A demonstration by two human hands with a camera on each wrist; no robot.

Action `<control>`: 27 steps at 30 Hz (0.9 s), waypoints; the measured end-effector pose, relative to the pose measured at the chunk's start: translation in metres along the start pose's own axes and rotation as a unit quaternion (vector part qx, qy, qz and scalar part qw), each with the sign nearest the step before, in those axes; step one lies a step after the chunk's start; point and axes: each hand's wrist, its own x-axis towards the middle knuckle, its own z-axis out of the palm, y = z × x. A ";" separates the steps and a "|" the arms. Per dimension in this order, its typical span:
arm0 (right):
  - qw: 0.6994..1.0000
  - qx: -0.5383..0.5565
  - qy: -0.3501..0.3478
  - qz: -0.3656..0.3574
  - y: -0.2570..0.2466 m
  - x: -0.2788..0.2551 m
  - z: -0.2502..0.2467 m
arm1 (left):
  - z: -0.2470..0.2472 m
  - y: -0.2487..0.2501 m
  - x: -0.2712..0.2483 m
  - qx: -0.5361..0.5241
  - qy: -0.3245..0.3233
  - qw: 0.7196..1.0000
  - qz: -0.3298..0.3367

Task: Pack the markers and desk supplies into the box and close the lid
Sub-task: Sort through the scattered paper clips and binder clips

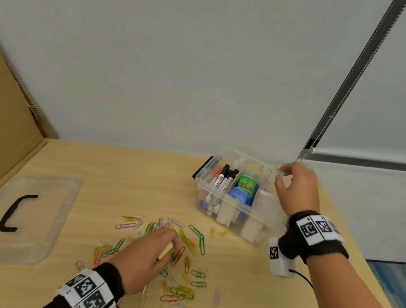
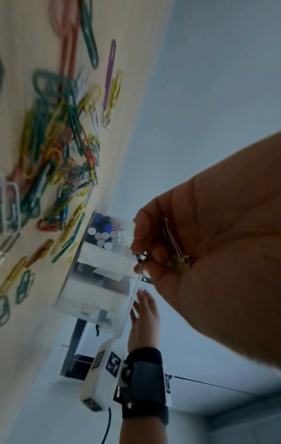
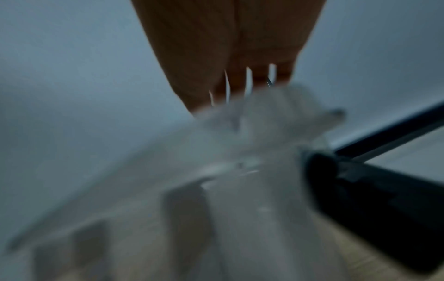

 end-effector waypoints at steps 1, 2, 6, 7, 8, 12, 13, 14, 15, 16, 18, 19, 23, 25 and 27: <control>0.994 -0.084 -0.072 0.022 0.003 0.004 0.003 | 0.001 0.002 0.004 -0.001 0.007 1.000 -0.003; 0.978 -0.149 -0.144 0.038 0.006 0.006 0.006 | 0.004 0.003 0.008 -0.004 0.014 1.000 -0.005; 0.979 -0.107 -0.173 0.004 0.018 -0.007 0.011 | 0.016 0.010 0.020 -0.009 0.041 0.999 -0.002; 0.986 -0.079 -0.146 0.003 0.022 -0.015 0.012 | 0.018 0.015 0.023 -0.011 0.049 0.999 0.000; 0.991 -0.056 -0.122 0.010 0.027 -0.023 0.013 | 0.018 0.021 0.028 -0.014 0.057 0.998 0.003; 0.993 0.058 -0.099 0.041 0.039 -0.049 0.019 | 0.007 0.068 0.070 0.004 0.099 0.994 0.038; 0.991 0.082 -0.095 0.044 0.040 -0.052 0.021 | 0.003 0.081 0.087 0.017 0.109 0.993 0.049; 0.990 0.097 -0.089 0.046 0.040 -0.052 0.022 | -0.001 0.094 0.107 0.031 0.120 0.990 0.061; 0.989 0.109 -0.083 0.046 0.040 -0.053 0.024 | -0.004 0.106 0.128 0.044 0.122 0.989 0.073; 0.989 0.121 -0.078 0.043 0.040 -0.053 0.025 | -0.005 0.115 0.151 0.060 0.112 0.988 0.086; 0.988 0.134 -0.075 0.035 0.040 -0.054 0.026 | -0.003 0.129 0.198 0.111 0.061 0.988 0.092; 0.987 0.137 -0.075 0.035 0.040 -0.054 0.025 | -0.001 0.134 0.218 0.147 0.026 0.985 0.081; 0.987 0.138 -0.077 0.036 0.039 -0.055 0.023 | 0.007 0.146 0.271 0.269 -0.095 0.958 -0.004; 0.987 0.133 -0.078 0.036 0.039 -0.054 0.024 | 0.010 0.147 0.284 0.280 -0.131 0.950 -0.033; 0.988 0.131 -0.072 0.036 0.039 -0.054 0.025 | 0.010 0.144 0.289 0.267 -0.137 0.953 -0.041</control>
